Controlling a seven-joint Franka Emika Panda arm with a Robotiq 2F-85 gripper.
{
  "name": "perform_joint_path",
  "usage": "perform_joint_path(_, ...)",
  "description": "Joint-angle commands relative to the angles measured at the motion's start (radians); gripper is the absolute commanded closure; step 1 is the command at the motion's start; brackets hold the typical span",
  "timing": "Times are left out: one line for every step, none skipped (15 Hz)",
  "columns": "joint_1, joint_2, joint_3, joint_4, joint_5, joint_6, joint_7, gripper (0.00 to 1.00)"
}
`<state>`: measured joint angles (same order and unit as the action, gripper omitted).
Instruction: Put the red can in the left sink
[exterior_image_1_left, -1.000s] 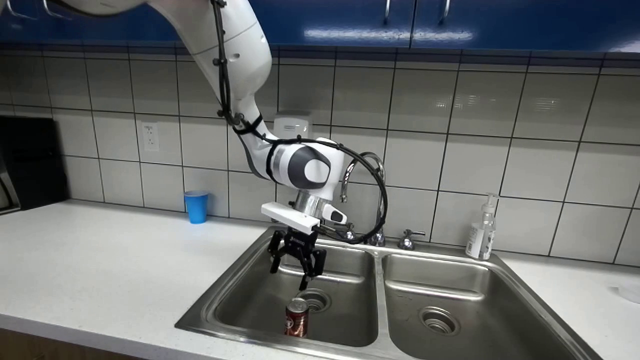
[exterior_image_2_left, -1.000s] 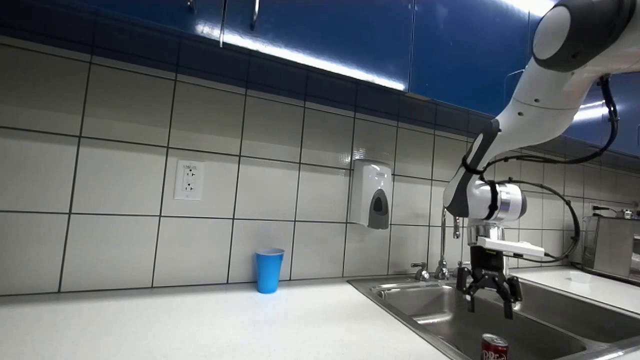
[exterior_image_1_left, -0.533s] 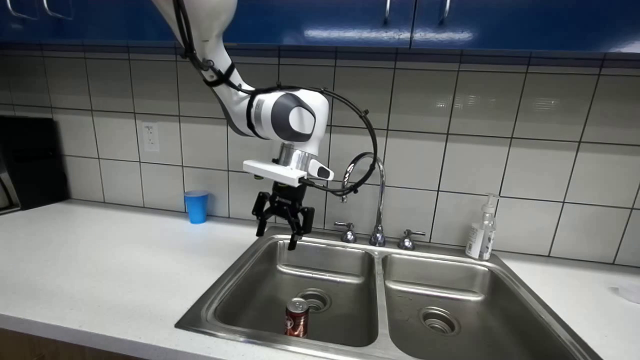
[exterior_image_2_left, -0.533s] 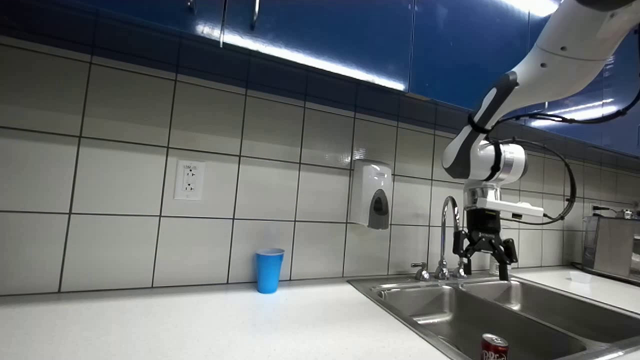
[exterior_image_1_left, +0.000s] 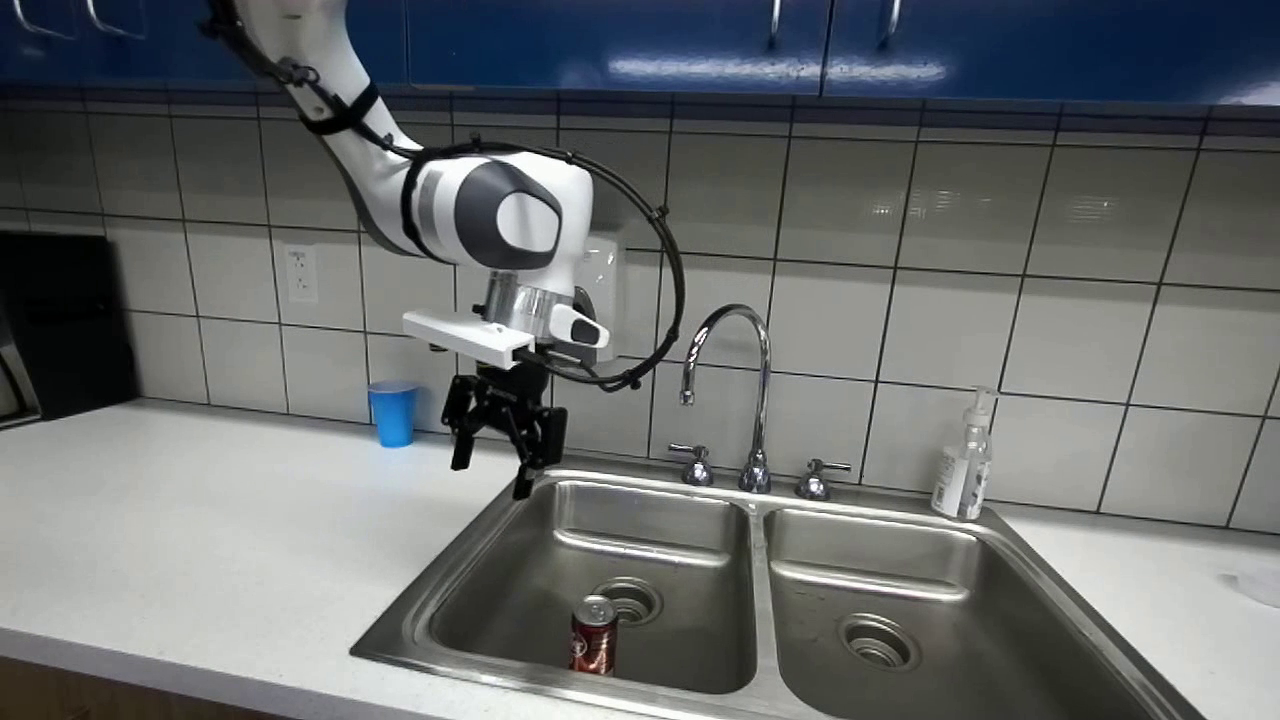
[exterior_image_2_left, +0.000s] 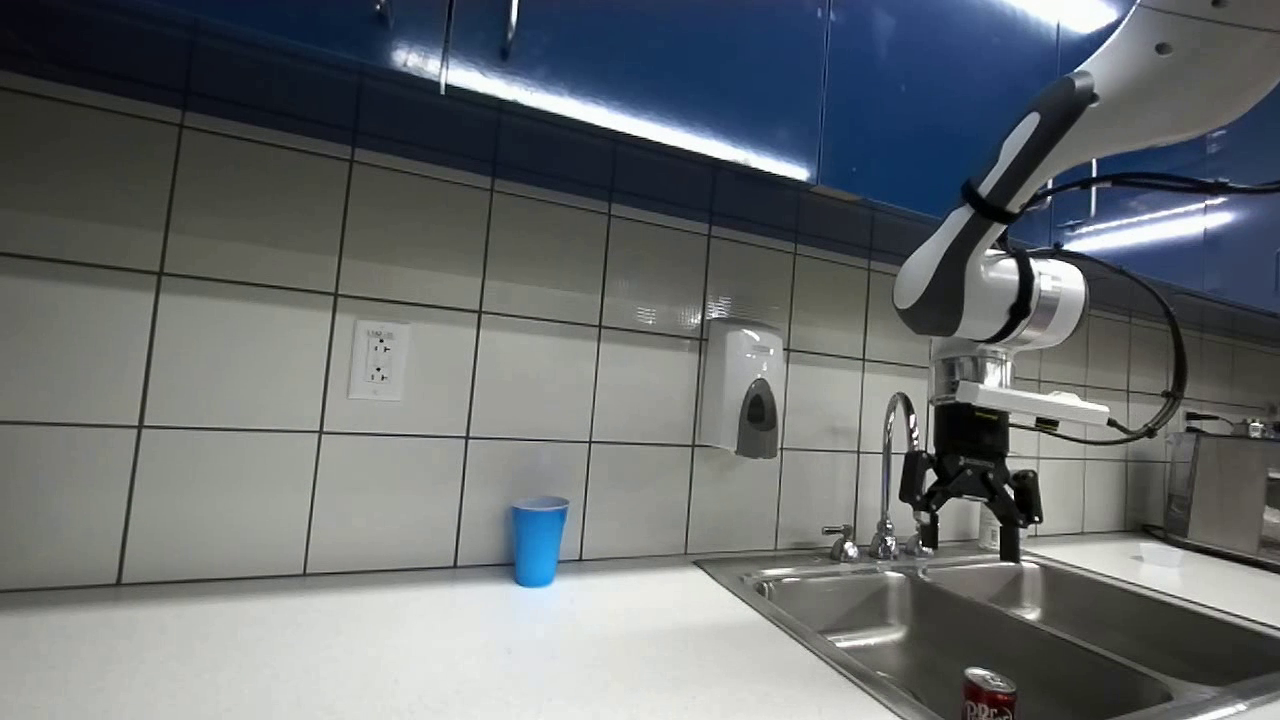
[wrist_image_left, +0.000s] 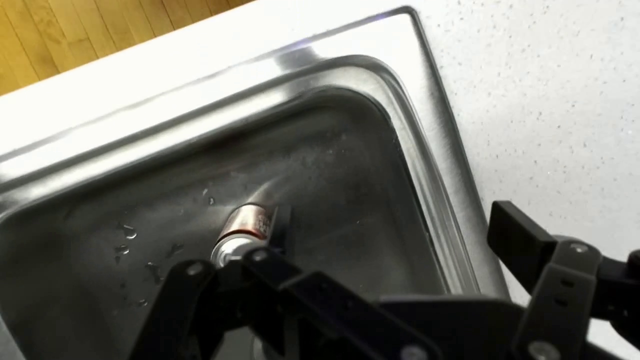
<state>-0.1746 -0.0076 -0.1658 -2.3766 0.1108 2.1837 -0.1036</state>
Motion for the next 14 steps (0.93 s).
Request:
perform_joint_path(0.036, -0.122, 0.029, -0.144, -0.019, 0.057, 0.077, 0.00)
perform_joint_path(0.049, -0.137, 0.040, -0.165, -0.027, 0.061, 0.095, 0.00)
perform_joint_path(0.062, -0.152, 0.052, -0.181, -0.028, 0.058, 0.113, 0.00)
perform_joint_path(0.074, -0.169, 0.064, -0.195, -0.023, 0.054, 0.125, 0.00)
perform_joint_path(0.087, -0.189, 0.079, -0.208, -0.029, 0.047, 0.150, 0.00)
perform_joint_path(0.098, -0.205, 0.092, -0.217, -0.026, 0.039, 0.168, 0.00)
perform_joint_path(0.109, -0.221, 0.105, -0.225, -0.021, 0.031, 0.187, 0.00)
perform_joint_path(0.117, -0.235, 0.112, -0.229, -0.004, 0.016, 0.198, 0.00)
perform_joint_path(0.109, -0.166, 0.093, -0.191, 0.000, 0.035, 0.147, 0.00)
perform_joint_path(0.117, -0.175, 0.098, -0.195, 0.000, 0.035, 0.153, 0.00)
perform_joint_path(0.118, -0.174, 0.098, -0.195, 0.000, 0.036, 0.153, 0.00)
perform_joint_path(0.117, -0.171, 0.096, -0.195, 0.000, 0.036, 0.153, 0.00)
perform_joint_path(0.116, -0.166, 0.093, -0.195, 0.000, 0.037, 0.153, 0.00)
perform_joint_path(0.115, -0.164, 0.092, -0.195, 0.000, 0.037, 0.153, 0.00)
